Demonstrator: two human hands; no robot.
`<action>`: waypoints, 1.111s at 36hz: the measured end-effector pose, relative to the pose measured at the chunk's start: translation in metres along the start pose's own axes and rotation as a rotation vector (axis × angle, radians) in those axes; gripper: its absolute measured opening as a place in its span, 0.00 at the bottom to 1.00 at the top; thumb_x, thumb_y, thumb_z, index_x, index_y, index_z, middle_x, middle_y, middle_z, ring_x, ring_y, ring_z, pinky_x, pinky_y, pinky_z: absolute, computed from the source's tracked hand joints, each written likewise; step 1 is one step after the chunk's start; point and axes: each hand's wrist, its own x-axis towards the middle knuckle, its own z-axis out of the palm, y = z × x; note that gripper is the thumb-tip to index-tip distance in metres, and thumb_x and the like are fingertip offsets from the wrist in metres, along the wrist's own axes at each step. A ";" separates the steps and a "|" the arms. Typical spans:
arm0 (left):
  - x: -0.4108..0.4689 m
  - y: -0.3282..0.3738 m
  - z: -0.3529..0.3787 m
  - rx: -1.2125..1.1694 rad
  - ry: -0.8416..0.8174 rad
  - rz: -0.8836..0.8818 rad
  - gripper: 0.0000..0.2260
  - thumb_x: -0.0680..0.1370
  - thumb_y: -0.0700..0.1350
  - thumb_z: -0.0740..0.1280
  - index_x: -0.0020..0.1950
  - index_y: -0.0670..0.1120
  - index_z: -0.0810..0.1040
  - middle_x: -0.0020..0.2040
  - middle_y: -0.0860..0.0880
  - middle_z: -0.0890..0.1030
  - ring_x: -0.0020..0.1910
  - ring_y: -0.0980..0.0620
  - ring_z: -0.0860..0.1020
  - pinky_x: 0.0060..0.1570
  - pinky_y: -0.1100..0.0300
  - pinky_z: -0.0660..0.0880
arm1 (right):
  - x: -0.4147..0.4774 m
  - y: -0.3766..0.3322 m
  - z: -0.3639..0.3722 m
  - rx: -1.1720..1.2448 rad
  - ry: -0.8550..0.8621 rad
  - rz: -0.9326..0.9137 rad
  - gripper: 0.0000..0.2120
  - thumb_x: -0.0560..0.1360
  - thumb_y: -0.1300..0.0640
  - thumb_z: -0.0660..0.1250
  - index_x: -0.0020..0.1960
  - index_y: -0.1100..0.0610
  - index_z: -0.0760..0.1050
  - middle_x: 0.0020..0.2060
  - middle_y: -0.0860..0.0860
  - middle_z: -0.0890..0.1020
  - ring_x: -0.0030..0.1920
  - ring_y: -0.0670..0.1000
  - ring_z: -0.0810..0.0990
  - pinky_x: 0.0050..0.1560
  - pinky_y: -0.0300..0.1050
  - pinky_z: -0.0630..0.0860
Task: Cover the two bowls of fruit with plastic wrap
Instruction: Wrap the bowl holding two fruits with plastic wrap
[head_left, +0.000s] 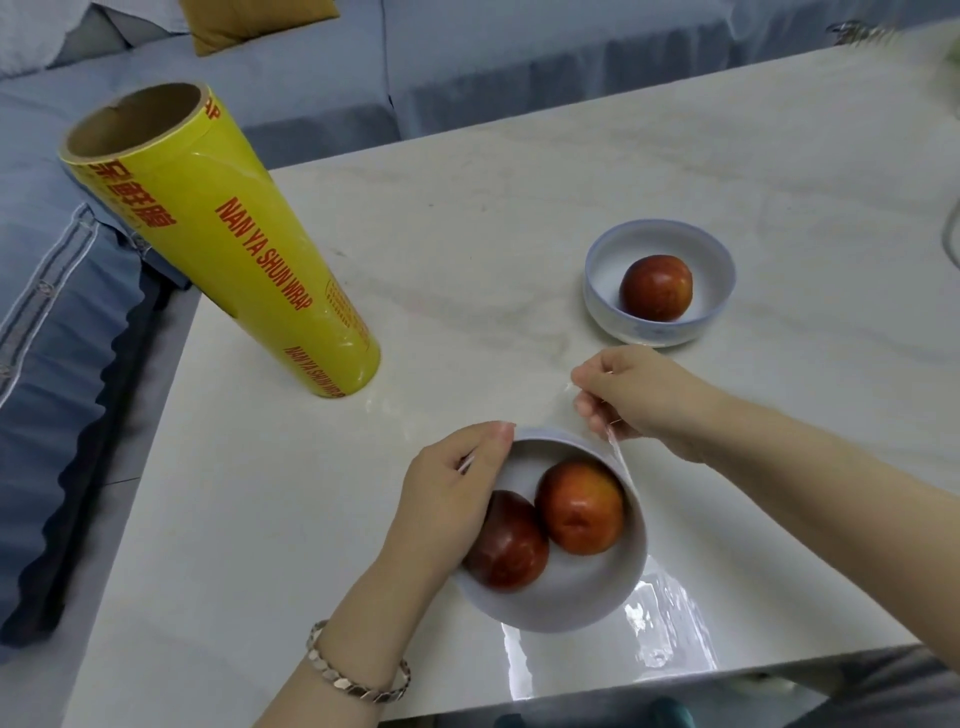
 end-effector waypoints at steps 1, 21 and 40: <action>0.000 0.000 0.000 0.007 0.002 0.001 0.10 0.78 0.49 0.62 0.46 0.53 0.83 0.46 0.61 0.84 0.50 0.67 0.78 0.49 0.74 0.71 | 0.002 0.002 0.001 0.010 -0.011 -0.002 0.11 0.80 0.59 0.56 0.38 0.57 0.68 0.27 0.50 0.74 0.20 0.43 0.69 0.29 0.36 0.69; 0.004 0.006 0.002 0.020 -0.147 0.106 0.12 0.69 0.63 0.59 0.44 0.65 0.81 0.51 0.64 0.82 0.55 0.66 0.76 0.54 0.74 0.68 | 0.002 -0.004 -0.036 0.025 -0.522 0.360 0.16 0.72 0.54 0.66 0.27 0.56 0.76 0.23 0.49 0.75 0.22 0.44 0.74 0.26 0.33 0.74; 0.009 0.005 0.003 -0.036 -0.162 0.095 0.13 0.68 0.61 0.61 0.44 0.61 0.82 0.51 0.60 0.83 0.55 0.61 0.79 0.60 0.61 0.72 | -0.007 0.043 0.002 0.751 -0.192 -0.206 0.20 0.47 0.49 0.82 0.35 0.56 0.84 0.39 0.51 0.86 0.45 0.50 0.84 0.47 0.40 0.80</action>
